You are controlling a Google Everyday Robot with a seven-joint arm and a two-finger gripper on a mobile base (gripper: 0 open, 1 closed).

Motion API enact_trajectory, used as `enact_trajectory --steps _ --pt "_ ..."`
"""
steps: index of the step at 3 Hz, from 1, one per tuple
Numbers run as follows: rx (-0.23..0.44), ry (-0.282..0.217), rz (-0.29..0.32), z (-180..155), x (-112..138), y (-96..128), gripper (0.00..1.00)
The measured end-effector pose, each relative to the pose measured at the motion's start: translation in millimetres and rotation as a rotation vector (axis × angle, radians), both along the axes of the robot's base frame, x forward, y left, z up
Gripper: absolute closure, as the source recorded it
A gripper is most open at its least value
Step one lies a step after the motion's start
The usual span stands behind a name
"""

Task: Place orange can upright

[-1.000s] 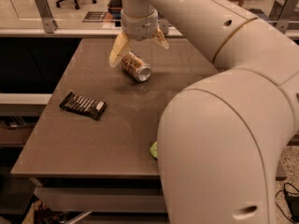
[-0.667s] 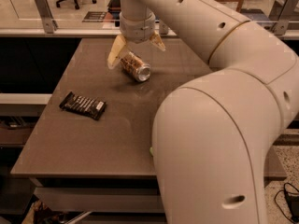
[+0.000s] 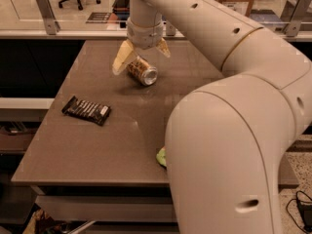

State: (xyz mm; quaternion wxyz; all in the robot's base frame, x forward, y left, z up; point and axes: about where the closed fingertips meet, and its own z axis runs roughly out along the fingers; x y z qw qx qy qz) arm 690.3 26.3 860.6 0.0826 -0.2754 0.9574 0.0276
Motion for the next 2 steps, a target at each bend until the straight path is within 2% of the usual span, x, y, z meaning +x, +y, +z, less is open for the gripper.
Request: enact_trajectory --steps 2 --pt "0.022 0.005 0.091 -9.1 10.9 9.6 0.00"
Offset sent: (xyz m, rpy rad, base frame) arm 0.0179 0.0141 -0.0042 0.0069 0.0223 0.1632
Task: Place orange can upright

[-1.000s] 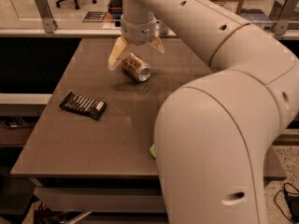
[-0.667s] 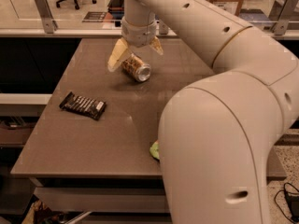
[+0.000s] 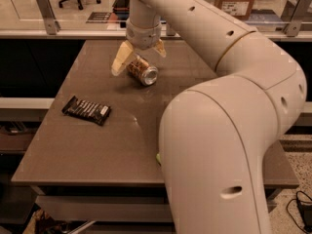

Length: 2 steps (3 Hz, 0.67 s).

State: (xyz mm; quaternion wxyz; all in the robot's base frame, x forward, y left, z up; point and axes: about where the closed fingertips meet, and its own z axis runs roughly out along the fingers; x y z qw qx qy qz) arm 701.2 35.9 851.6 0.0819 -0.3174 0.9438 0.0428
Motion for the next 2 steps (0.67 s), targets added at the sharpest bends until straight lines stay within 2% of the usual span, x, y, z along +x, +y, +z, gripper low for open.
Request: enact_trajectory --steps 1,2 --pt "-0.008 0.005 0.049 -3 7 11 0.00" --pt "-0.013 0.013 0.086 -8 10 22 0.18"
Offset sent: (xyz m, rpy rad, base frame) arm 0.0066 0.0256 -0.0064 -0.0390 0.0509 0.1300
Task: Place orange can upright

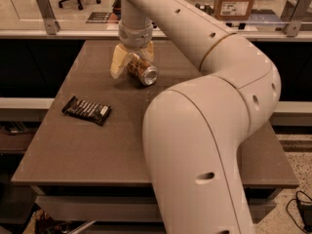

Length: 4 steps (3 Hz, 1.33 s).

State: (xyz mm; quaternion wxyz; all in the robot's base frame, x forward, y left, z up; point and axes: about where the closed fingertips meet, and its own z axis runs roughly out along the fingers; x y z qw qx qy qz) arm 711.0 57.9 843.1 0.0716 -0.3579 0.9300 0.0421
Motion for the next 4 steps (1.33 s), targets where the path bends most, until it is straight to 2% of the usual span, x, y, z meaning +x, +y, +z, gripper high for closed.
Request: enact_trajectory --steps 3,4 --pt "0.018 -0.022 0.001 -8.1 9.5 8.9 0.88" --pt "0.021 -0.025 0.002 -9.1 11.0 10.6 1.00"
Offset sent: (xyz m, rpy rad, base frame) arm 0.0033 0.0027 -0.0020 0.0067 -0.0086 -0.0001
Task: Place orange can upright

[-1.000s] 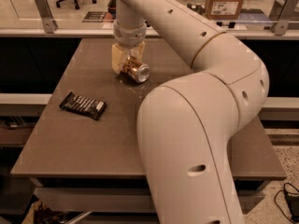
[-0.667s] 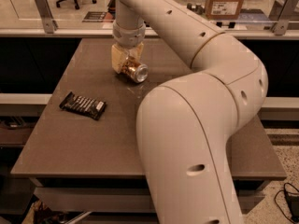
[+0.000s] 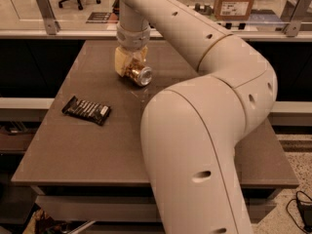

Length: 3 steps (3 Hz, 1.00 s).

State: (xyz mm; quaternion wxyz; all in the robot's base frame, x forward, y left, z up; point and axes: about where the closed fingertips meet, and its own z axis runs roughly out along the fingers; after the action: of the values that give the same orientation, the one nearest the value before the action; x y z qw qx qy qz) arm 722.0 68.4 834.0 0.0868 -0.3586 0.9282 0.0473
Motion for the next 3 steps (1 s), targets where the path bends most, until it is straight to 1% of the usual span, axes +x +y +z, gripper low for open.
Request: enact_trajectory --steps 2,3 --pt "0.006 -0.006 -0.004 0 1 0 1.00" --pt "0.016 -0.033 -0.054 11 -4 -20 1.00"
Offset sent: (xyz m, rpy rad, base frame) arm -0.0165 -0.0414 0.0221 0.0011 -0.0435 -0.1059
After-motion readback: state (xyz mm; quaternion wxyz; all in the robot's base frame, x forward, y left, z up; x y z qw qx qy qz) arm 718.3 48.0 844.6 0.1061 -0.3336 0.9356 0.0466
